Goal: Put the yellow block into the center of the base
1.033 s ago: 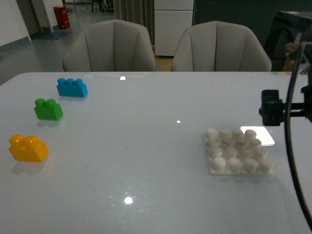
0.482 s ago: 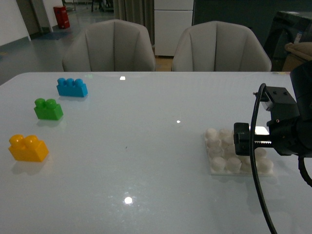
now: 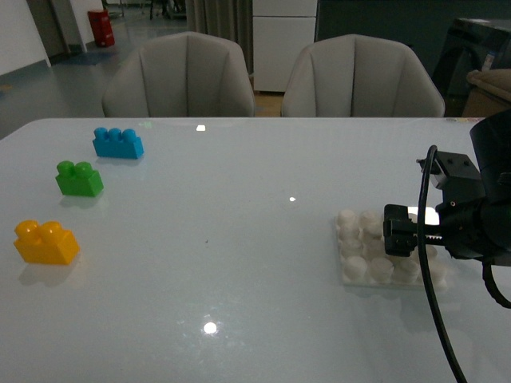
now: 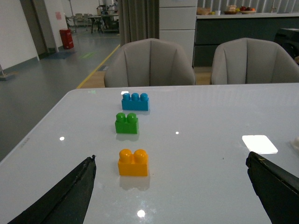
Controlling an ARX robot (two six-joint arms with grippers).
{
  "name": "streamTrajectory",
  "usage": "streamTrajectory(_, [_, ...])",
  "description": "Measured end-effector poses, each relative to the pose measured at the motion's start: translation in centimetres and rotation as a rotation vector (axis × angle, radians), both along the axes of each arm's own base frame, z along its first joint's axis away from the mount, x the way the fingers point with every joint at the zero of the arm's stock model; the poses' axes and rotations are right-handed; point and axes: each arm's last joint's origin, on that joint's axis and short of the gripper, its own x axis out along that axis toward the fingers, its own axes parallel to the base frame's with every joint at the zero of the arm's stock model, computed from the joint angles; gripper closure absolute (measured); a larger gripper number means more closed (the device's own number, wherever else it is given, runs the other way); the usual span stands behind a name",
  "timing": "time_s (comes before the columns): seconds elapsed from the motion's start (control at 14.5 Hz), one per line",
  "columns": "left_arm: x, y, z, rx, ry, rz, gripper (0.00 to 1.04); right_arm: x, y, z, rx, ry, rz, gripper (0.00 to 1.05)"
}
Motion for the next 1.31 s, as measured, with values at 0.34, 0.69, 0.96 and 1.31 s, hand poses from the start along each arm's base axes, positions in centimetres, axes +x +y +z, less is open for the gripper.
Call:
streamTrajectory(0.34, [0.0,0.0,0.0,0.0,0.0,0.0,0.07,-0.2,2.8,-0.7,0.034,-0.027,0.067,0.06])
streamTrajectory(0.69, [0.0,0.0,0.0,0.0,0.0,0.0,0.07,-0.1,7.5,-0.8,0.054,-0.034,0.172,0.06])
streamTrajectory(0.96, [0.0,0.0,0.0,0.0,0.0,0.0,0.07,0.6,10.6,-0.8,0.072,-0.042,0.23,0.06])
streamTrajectory(1.31, [0.0,0.0,0.0,0.0,0.0,0.0,0.07,1.2,13.3,-0.8,0.103,-0.064,0.28,0.06])
